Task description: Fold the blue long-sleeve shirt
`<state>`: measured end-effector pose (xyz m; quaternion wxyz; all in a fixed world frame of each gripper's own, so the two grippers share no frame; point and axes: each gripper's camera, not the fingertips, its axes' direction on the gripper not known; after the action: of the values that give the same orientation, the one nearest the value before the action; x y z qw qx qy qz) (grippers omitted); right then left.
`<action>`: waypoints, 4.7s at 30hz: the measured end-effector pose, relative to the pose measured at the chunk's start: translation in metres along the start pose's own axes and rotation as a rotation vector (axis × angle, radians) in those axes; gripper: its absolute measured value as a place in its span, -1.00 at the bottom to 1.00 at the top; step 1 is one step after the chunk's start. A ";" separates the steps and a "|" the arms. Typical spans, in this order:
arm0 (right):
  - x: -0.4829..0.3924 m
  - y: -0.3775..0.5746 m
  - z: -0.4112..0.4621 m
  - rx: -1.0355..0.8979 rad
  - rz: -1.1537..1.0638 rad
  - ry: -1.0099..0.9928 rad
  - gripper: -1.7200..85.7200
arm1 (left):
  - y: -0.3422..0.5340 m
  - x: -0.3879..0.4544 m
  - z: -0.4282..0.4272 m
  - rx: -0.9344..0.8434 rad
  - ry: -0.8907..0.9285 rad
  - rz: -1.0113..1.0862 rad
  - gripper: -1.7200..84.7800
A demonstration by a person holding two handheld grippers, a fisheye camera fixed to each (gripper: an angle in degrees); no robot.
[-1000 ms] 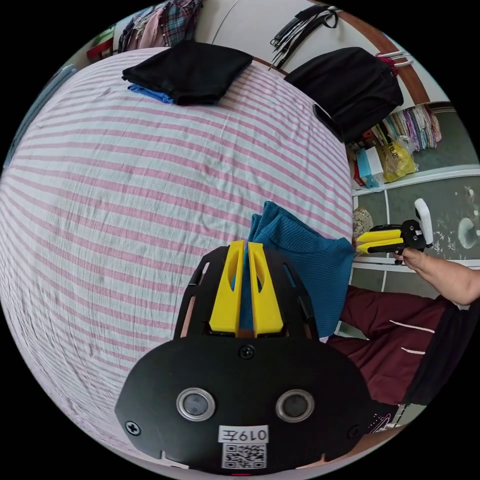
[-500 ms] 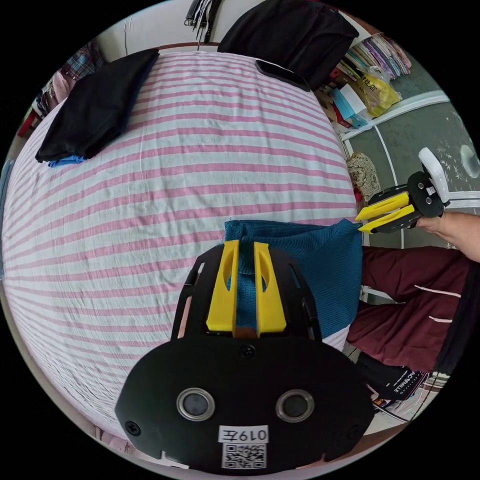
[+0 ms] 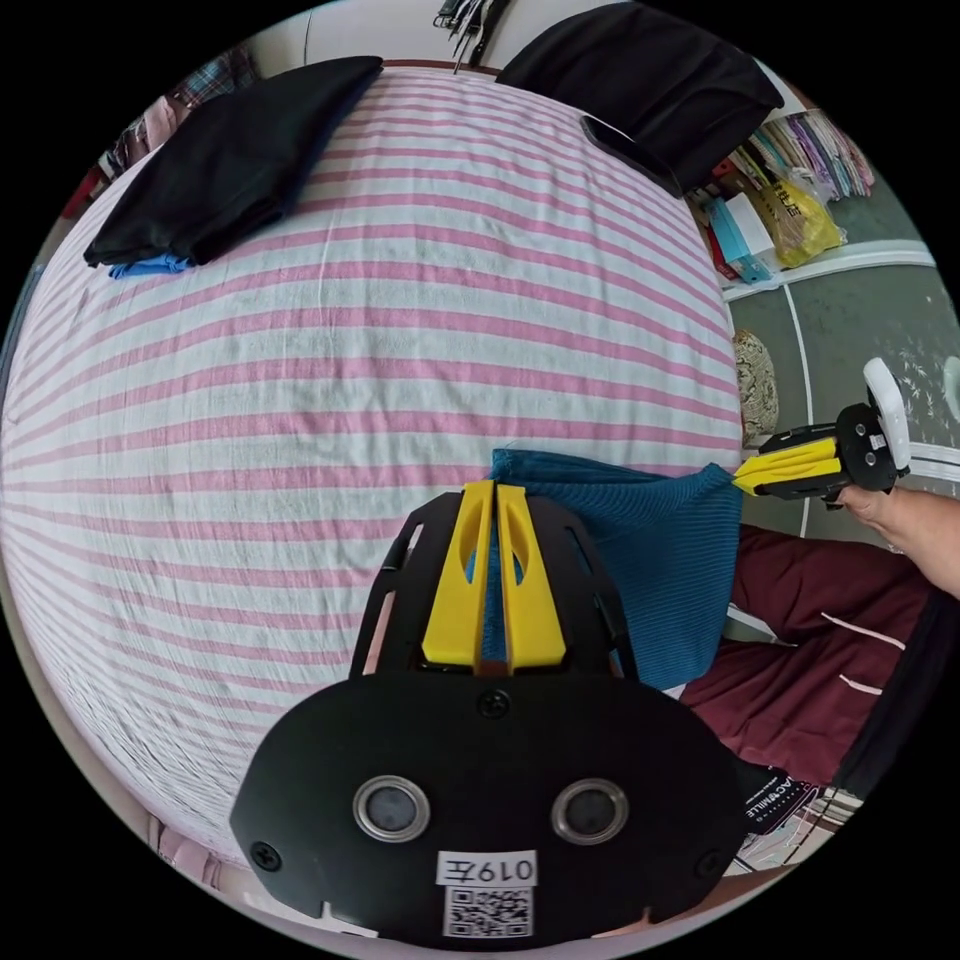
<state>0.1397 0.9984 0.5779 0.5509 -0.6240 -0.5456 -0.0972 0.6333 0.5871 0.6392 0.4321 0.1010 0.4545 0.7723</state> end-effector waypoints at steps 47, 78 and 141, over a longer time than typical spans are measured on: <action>-0.306 0.101 0.090 0.026 -0.797 0.433 -0.77 | 0.474 -0.059 0.013 0.529 0.450 -0.924 -0.76; -0.452 0.246 0.289 -0.040 -2.007 1.243 -0.88 | 0.547 -0.112 0.085 0.557 0.696 -0.929 -0.74; -0.034 0.537 -0.012 0.425 -0.762 0.325 -0.98 | 0.582 0.585 0.271 0.652 0.067 -0.822 -0.95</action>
<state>0.5560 1.0782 0.2455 0.6699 -0.2292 -0.6505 -0.2750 0.0926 1.0743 1.1136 0.6307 0.0188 0.6871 0.3602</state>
